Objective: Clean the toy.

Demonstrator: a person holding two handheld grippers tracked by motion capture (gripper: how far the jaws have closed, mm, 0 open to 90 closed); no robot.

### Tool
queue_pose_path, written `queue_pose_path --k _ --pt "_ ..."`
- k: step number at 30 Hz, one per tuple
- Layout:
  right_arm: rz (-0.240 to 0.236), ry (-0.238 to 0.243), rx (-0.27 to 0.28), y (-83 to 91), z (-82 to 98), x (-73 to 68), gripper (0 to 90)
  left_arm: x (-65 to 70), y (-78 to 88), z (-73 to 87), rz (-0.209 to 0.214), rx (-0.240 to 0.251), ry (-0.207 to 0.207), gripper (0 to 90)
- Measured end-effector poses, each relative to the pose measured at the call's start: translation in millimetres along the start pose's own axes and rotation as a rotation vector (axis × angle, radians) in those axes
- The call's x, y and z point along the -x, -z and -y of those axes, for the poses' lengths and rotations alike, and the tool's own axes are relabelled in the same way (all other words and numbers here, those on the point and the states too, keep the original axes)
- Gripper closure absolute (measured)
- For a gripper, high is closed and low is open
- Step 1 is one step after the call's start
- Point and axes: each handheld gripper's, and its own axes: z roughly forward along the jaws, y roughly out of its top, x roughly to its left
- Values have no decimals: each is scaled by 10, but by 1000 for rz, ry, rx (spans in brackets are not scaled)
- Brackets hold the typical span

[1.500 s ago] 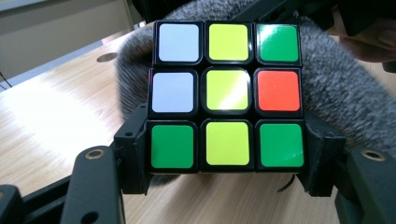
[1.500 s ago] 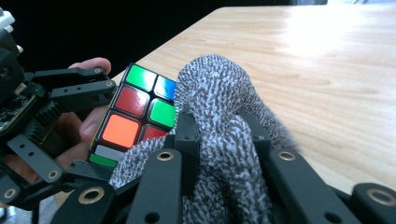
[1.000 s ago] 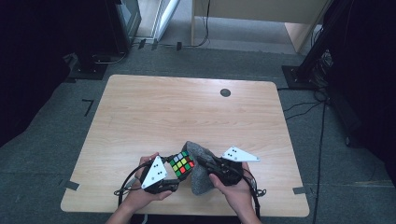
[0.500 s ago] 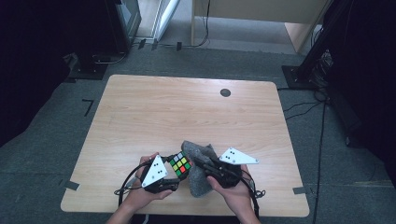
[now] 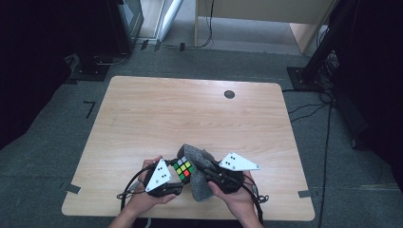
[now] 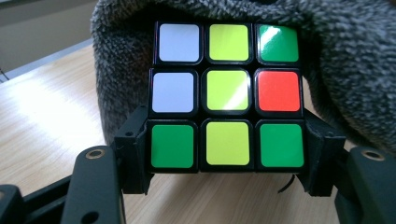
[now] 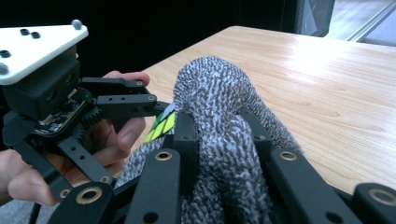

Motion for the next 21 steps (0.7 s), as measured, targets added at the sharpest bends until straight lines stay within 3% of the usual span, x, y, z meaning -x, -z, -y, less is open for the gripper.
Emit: queue_pose_path --k 6,8,11,13,17,19,21 --pt "59 -31 -34 -45 113 163 736 -15 13 -2 3 9 7 345" --pt "53 -25 -29 -29 83 119 735 -14 0 1 0 1 7 346" --pt "8 20 6 2 7 -7 734 -18 -4 9 9 4 10 346" --pt "23 48 12 2 -2 -33 733 -24 13 2 10 17 17 346" --pt "72 2 -19 -27 77 106 733 -39 42 -10 13 29 25 346" --pt "73 -10 -26 -24 87 119 734 -34 29 -5 1 20 19 346" --pt "52 7 -10 -10 50 55 733 -35 11 1 -5 11 19 346"
